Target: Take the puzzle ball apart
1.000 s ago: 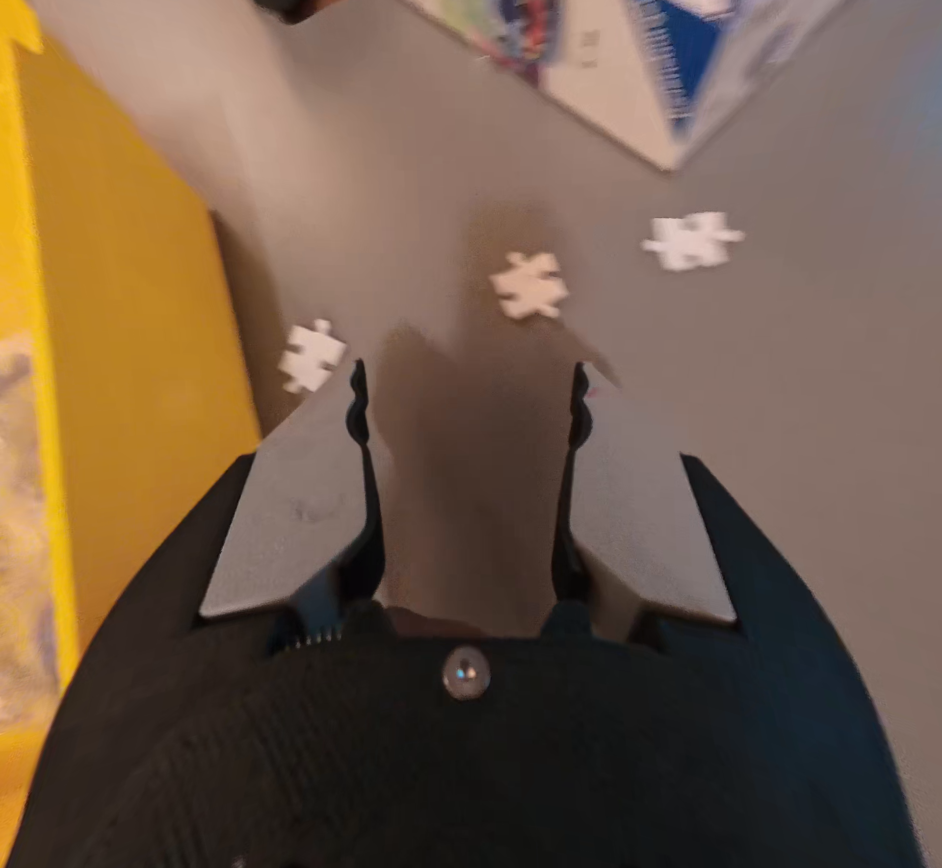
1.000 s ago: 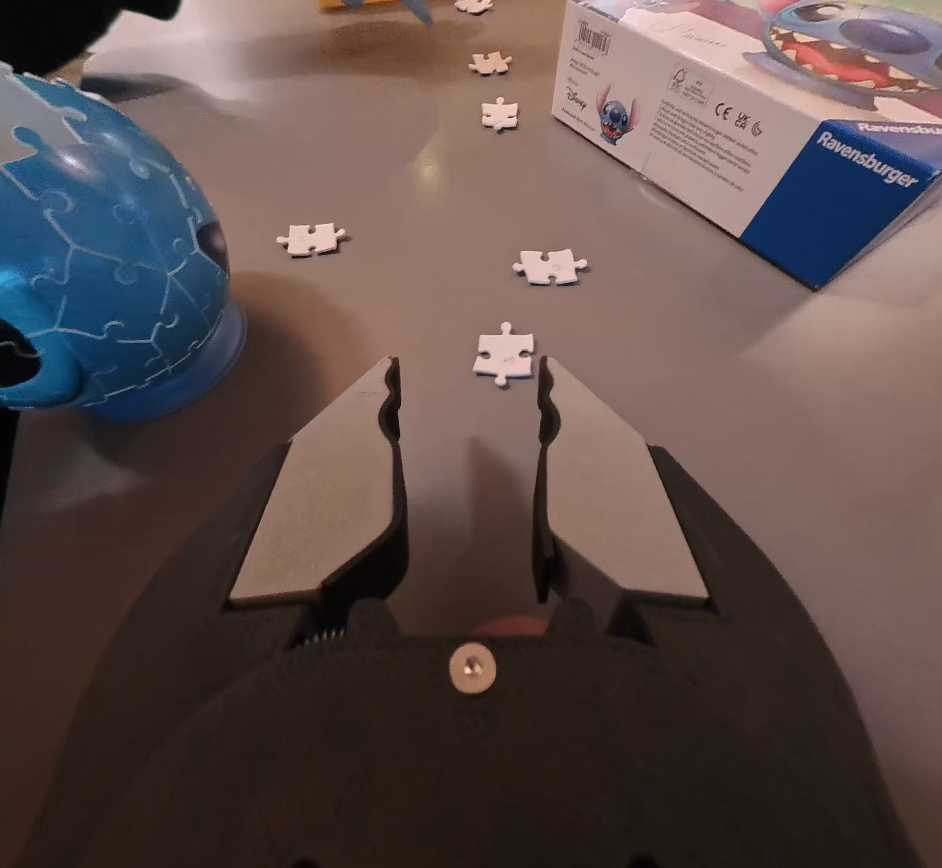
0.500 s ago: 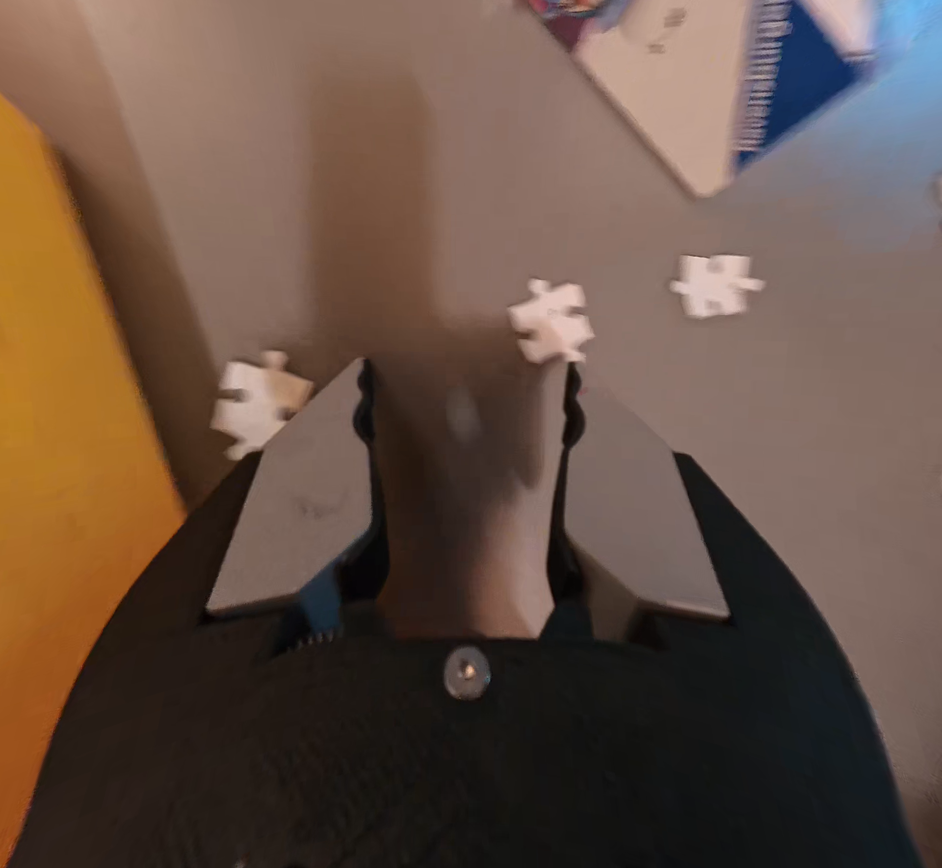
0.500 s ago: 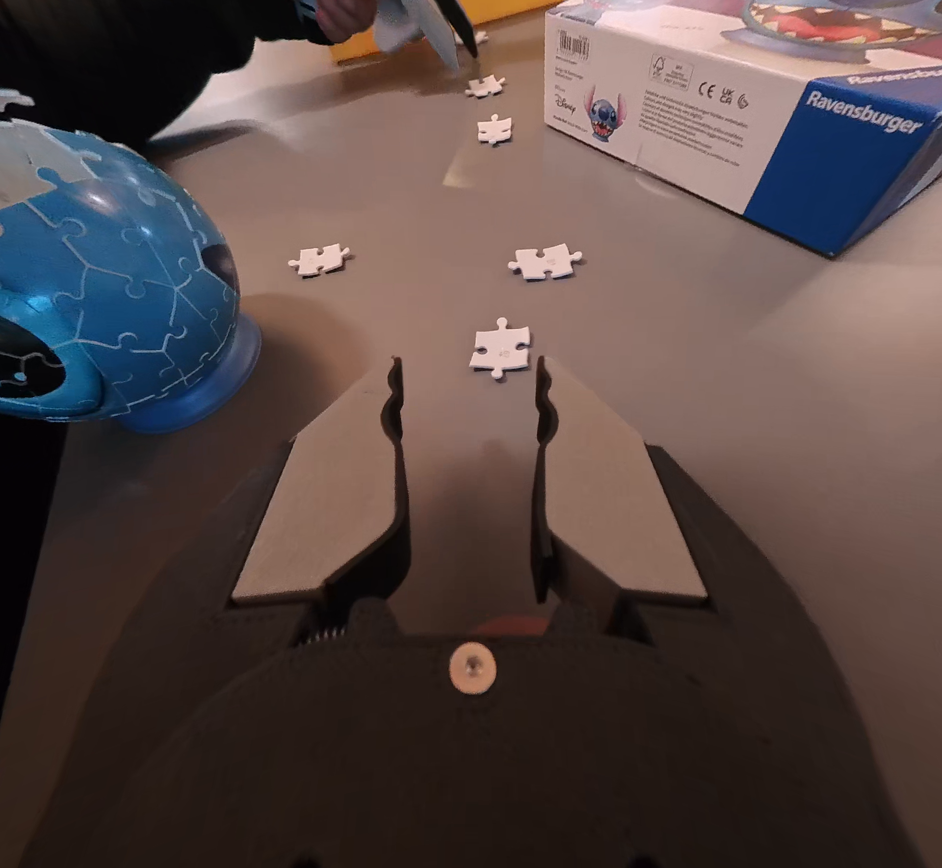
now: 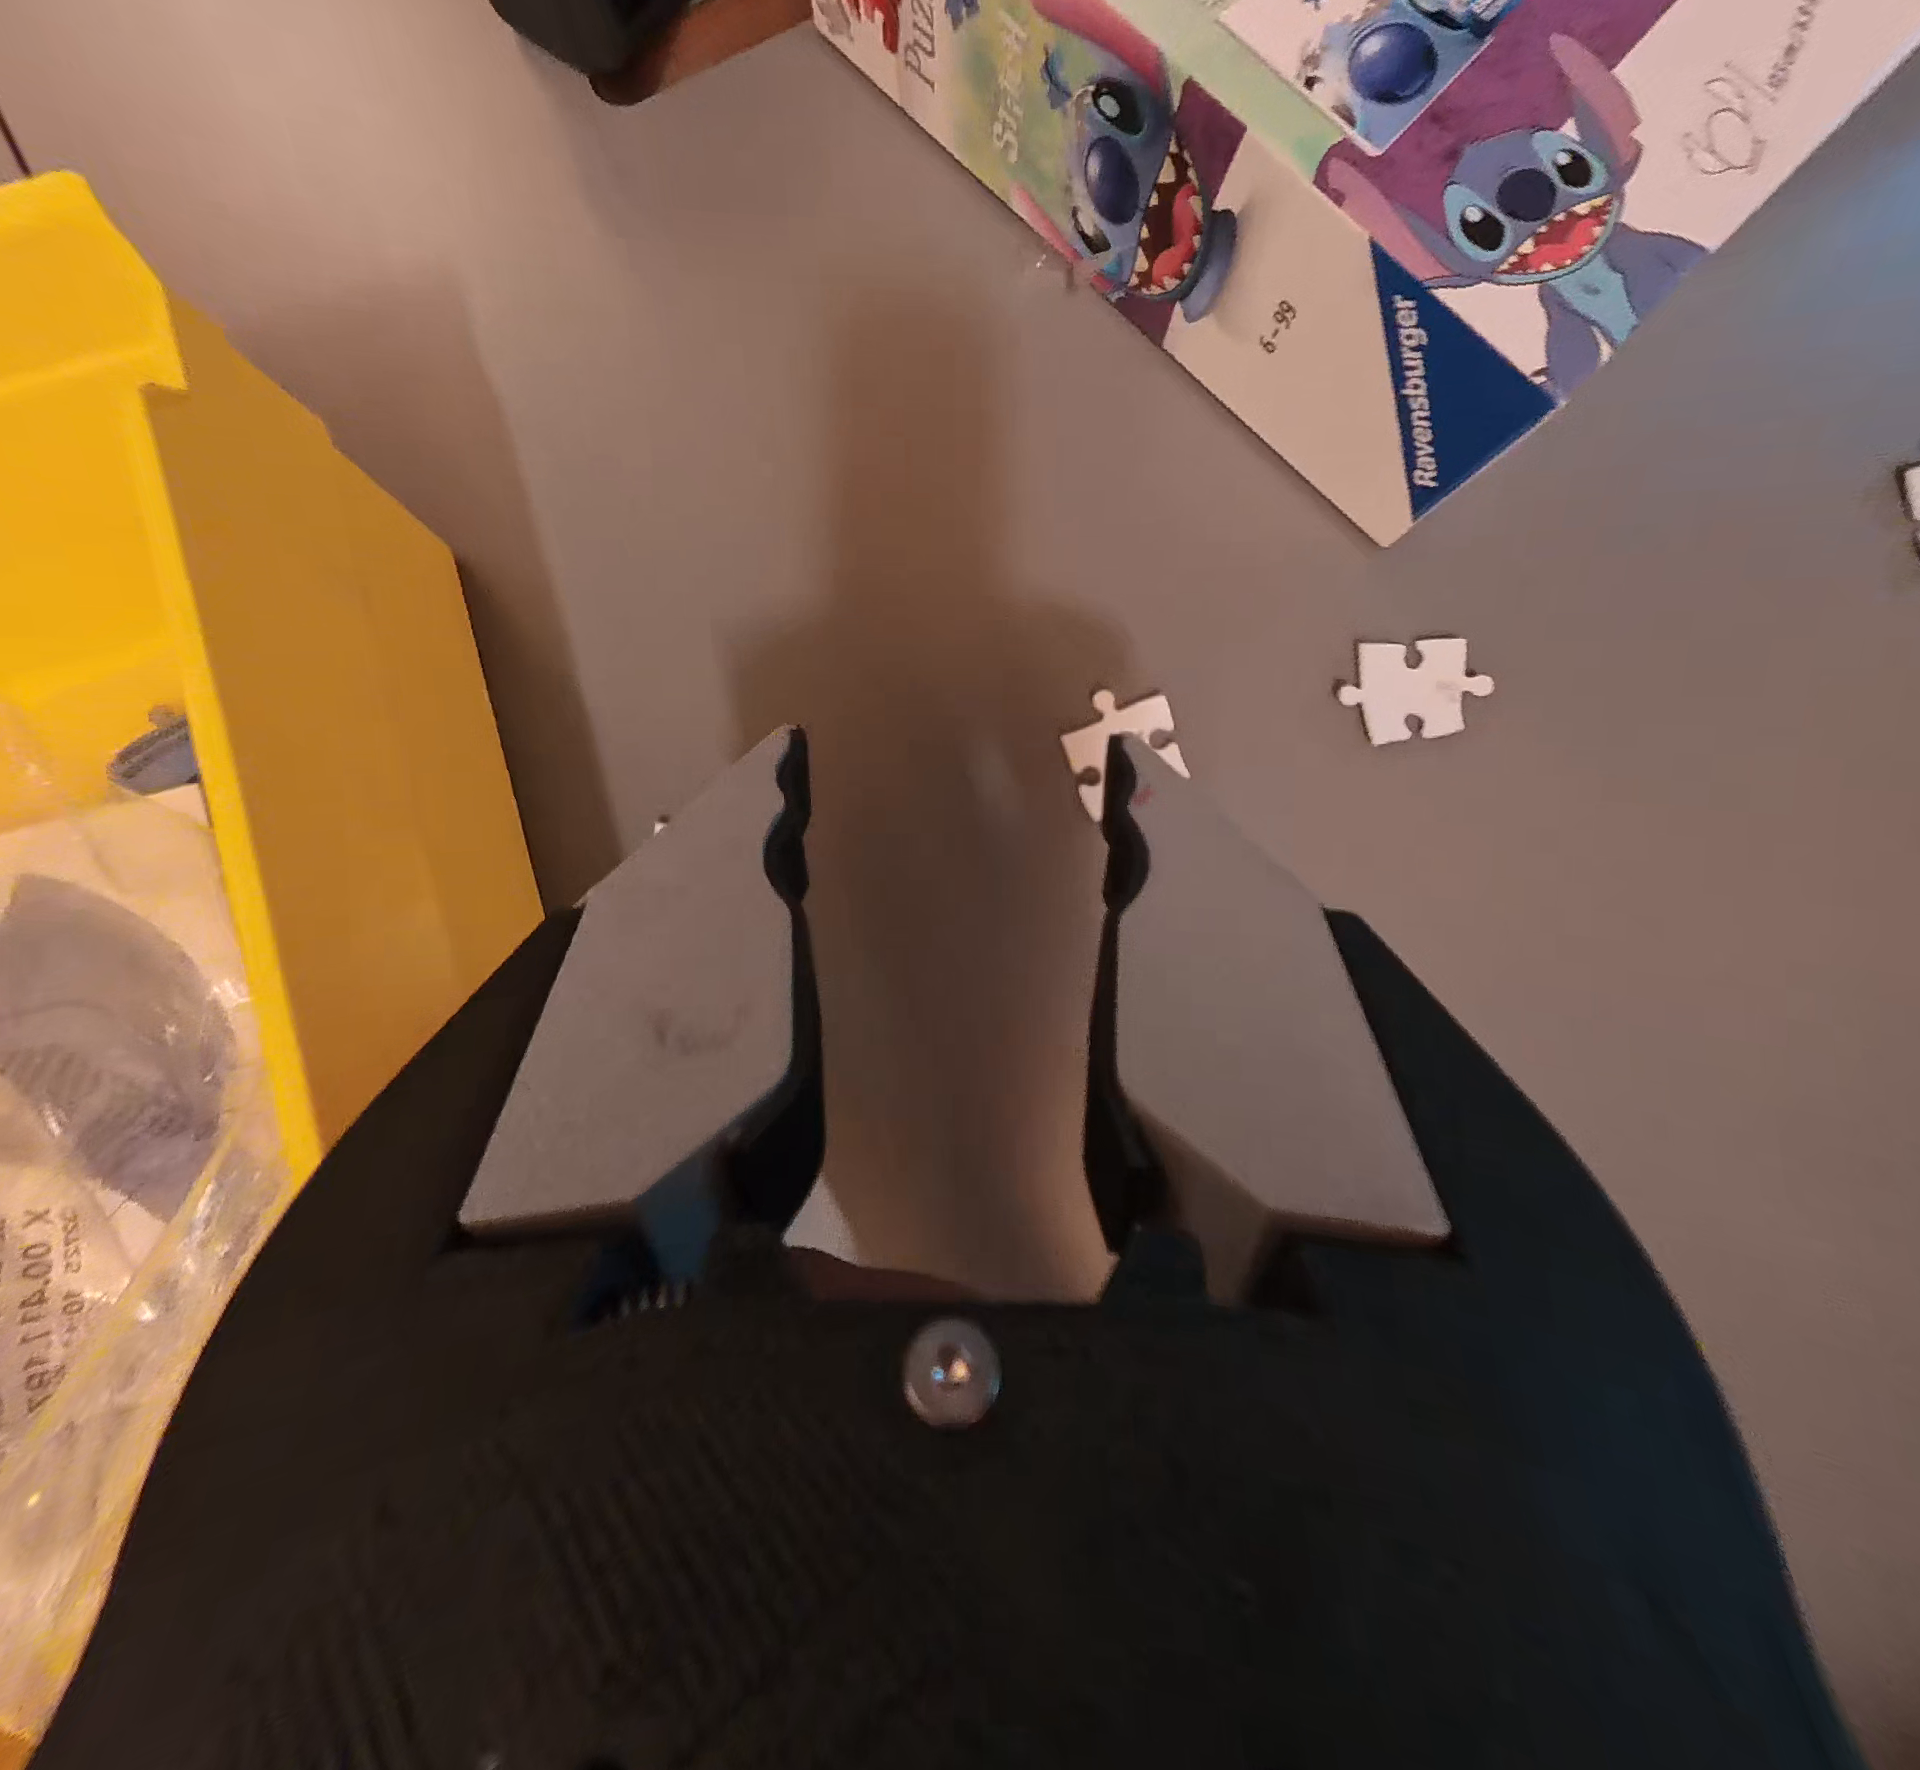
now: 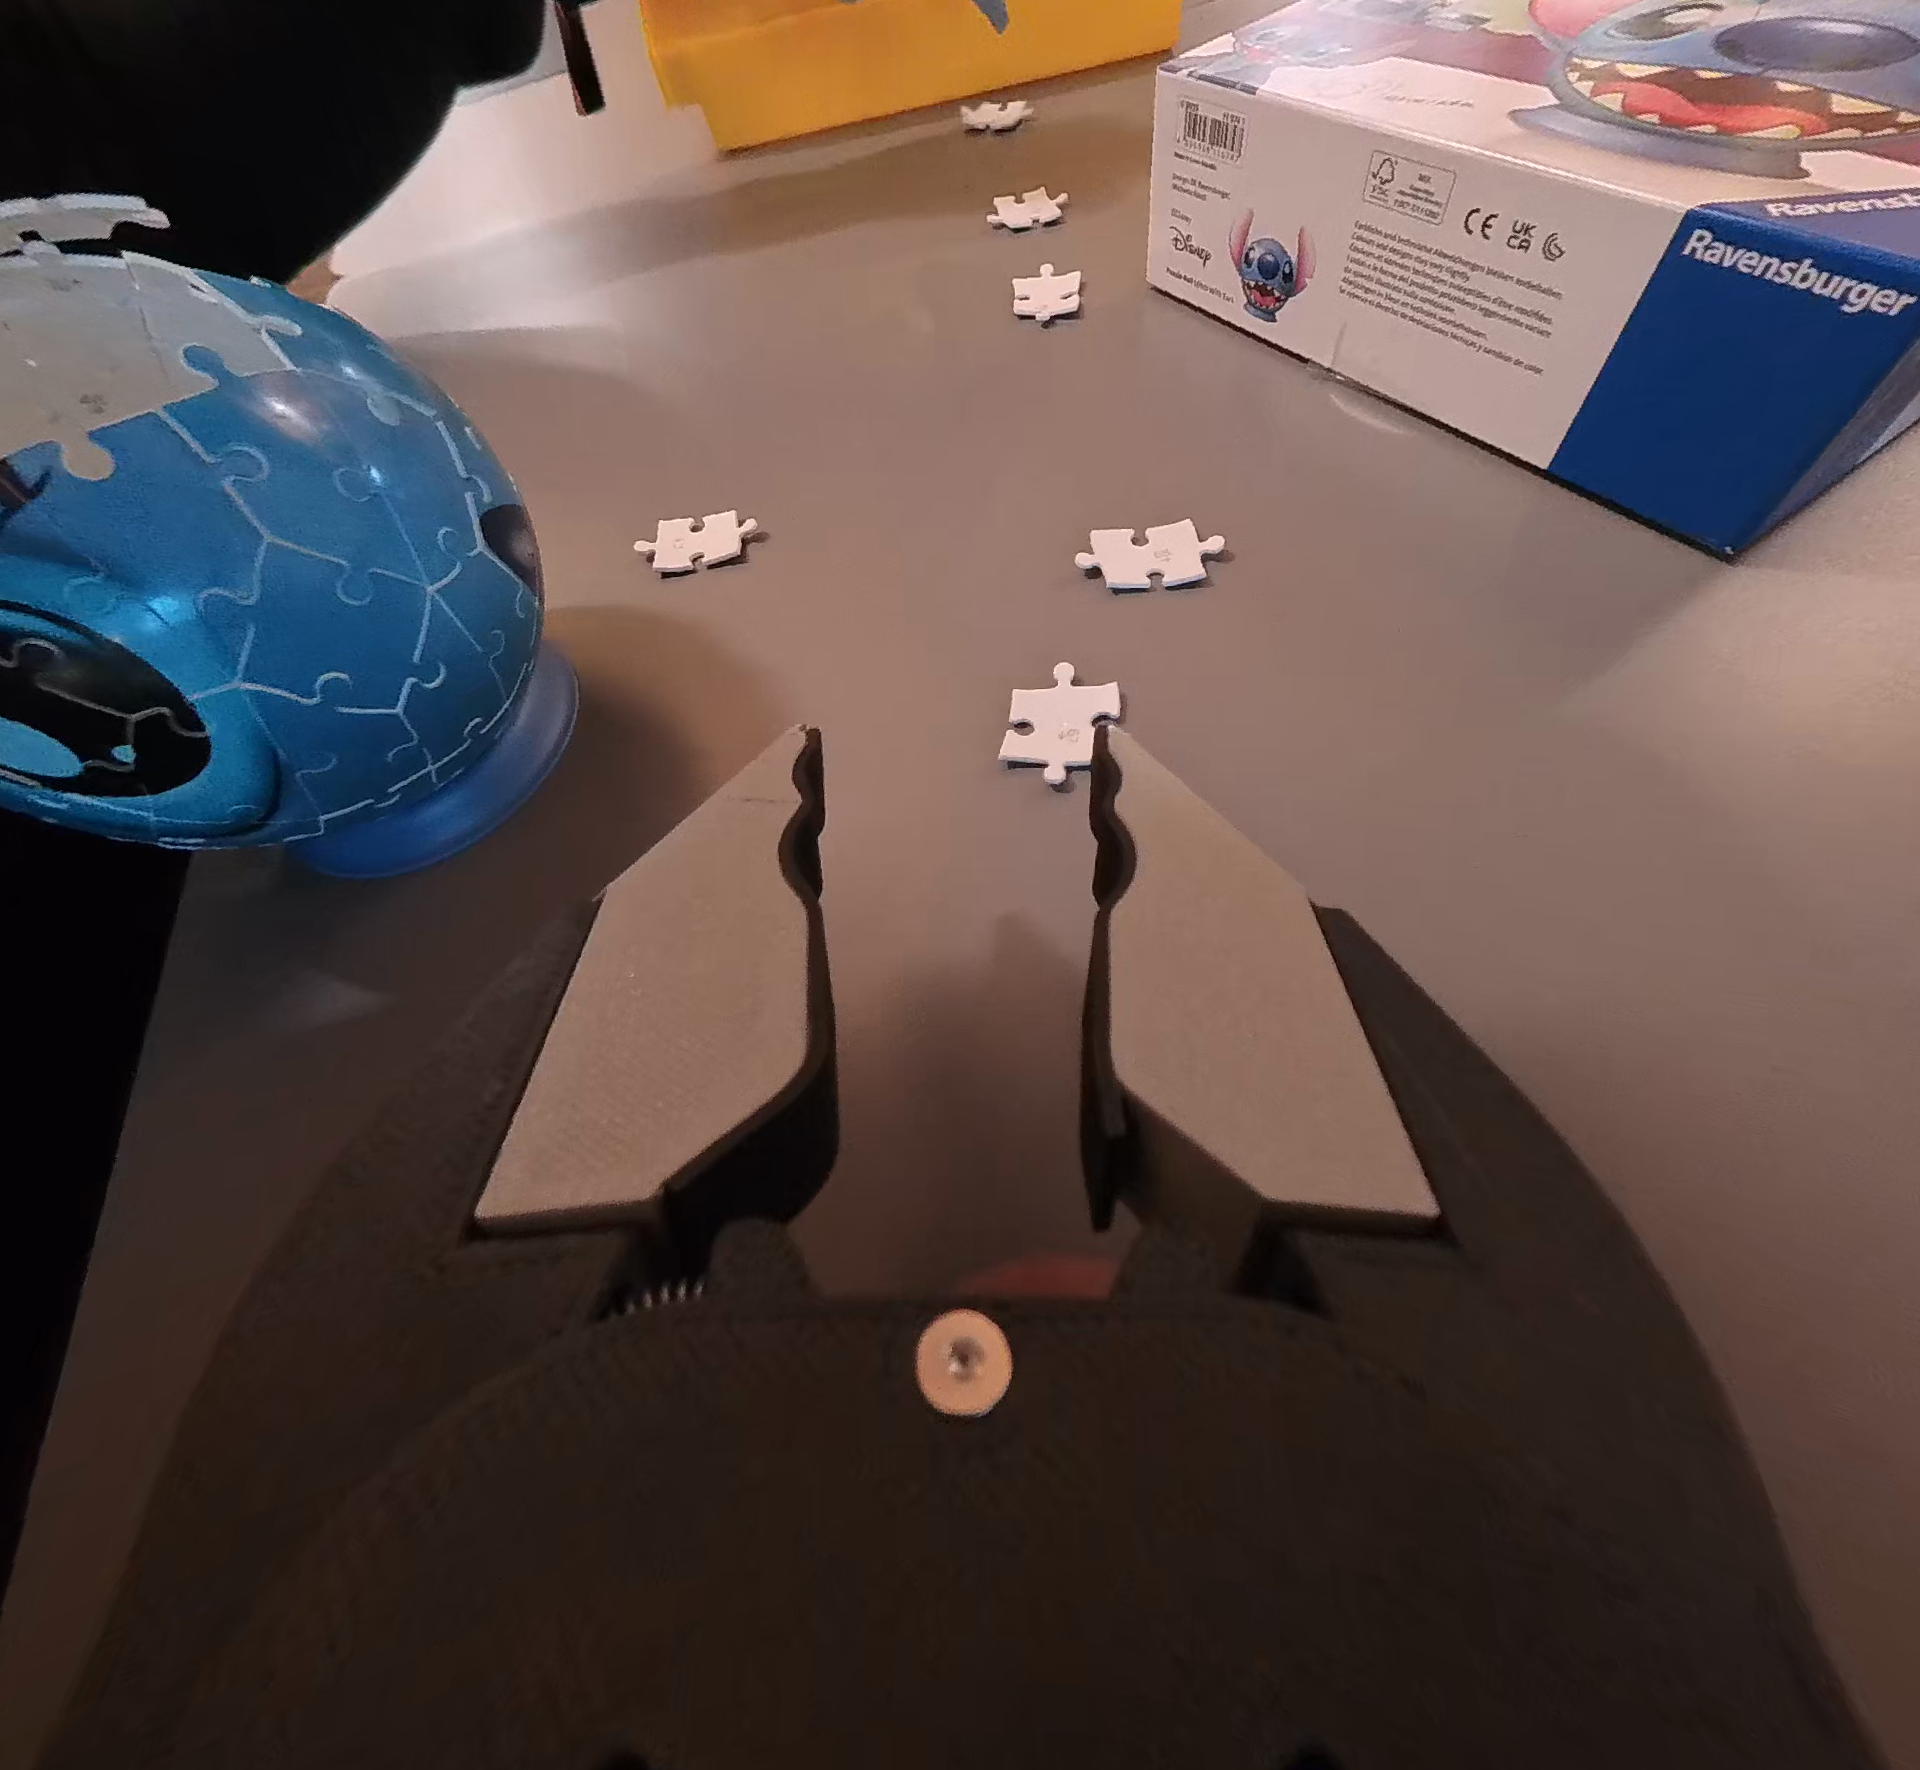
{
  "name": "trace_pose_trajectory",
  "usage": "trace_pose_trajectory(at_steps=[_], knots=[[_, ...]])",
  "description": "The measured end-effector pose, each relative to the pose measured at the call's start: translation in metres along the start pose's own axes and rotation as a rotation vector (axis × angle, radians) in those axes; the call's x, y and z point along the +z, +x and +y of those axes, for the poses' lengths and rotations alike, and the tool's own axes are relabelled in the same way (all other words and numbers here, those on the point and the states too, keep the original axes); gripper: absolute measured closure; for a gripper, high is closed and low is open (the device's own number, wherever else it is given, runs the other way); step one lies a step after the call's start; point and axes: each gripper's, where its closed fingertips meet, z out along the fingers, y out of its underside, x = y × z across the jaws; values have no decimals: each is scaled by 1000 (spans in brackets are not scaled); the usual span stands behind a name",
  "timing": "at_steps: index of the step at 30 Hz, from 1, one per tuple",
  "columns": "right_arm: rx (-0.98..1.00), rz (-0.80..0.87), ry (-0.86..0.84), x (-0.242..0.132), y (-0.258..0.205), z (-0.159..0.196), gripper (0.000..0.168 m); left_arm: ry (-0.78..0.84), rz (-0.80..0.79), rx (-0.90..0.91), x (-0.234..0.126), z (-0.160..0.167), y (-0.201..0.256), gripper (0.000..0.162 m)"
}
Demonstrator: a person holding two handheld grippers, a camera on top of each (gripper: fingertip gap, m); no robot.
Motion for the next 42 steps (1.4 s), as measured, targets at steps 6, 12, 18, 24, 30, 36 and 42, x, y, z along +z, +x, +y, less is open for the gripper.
trace_pose_trajectory(at_steps=[6,12,18,24,30,36,42], knots=[[11,10,24,-6,1,-2,120,58,253,-80,7,4,54,91],[16,23,31,-7,3,-2,120,108,138,4,9,16,68,87],[29,34,22,-6,13,-1,121,127,221,1,6,43,86,88],[-24,-17,-25,0,1,4,119,80,389,172,-11,77,127,84],[29,-20,-25,0,9,4,118,114,577,225,-25,90,160,84],[0,-18,-49,3,6,7,116,86,637,316,-28,104,180,81],[5,-57,-36,1,-3,6,114,80,745,311,-32,113,197,78]])
